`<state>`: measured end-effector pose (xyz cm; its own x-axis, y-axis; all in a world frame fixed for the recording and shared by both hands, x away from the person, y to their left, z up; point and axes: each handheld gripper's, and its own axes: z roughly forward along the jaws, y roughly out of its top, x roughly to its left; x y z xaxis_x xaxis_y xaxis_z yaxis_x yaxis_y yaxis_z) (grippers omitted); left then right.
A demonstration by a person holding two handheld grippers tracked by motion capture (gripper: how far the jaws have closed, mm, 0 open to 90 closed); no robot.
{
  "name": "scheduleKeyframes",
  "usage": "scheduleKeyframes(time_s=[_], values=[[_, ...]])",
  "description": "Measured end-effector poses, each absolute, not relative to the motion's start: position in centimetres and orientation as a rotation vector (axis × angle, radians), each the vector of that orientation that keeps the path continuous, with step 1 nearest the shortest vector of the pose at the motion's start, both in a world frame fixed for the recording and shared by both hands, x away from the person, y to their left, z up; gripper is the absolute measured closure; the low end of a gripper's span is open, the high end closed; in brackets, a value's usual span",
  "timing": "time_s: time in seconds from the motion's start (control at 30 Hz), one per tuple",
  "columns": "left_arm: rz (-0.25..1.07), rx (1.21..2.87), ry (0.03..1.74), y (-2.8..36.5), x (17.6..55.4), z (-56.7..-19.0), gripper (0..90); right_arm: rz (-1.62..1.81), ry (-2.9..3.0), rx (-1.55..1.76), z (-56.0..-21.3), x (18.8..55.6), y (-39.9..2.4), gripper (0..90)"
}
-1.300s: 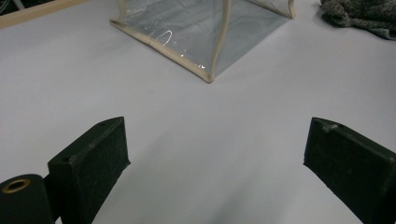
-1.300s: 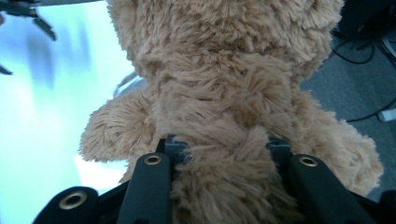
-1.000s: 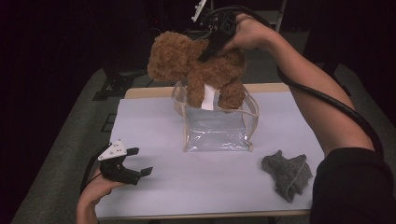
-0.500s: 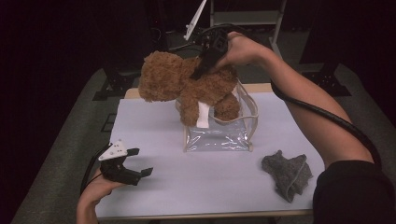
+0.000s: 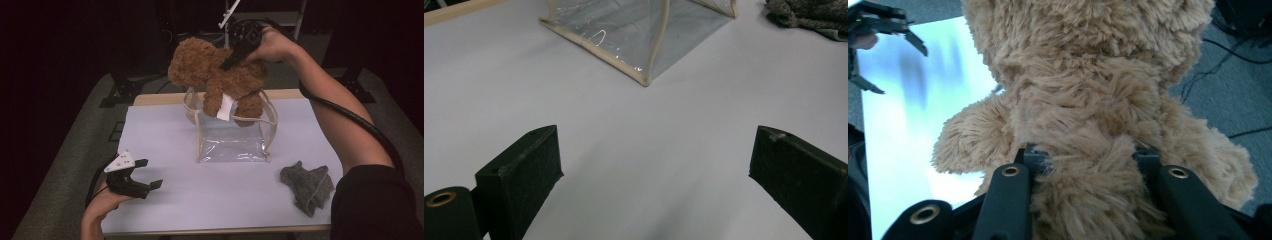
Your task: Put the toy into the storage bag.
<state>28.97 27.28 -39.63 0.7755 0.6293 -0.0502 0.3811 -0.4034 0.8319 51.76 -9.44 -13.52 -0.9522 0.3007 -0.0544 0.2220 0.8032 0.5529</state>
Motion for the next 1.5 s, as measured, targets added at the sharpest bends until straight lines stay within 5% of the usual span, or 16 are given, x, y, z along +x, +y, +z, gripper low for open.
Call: scheduleKeyframes(time_s=[1.5], values=[[0.330,2.049,0.751,27.1,28.9,-39.6,5.5,0.789,2.877,0.562,-19.0,52.4,-11.0,62.9]])
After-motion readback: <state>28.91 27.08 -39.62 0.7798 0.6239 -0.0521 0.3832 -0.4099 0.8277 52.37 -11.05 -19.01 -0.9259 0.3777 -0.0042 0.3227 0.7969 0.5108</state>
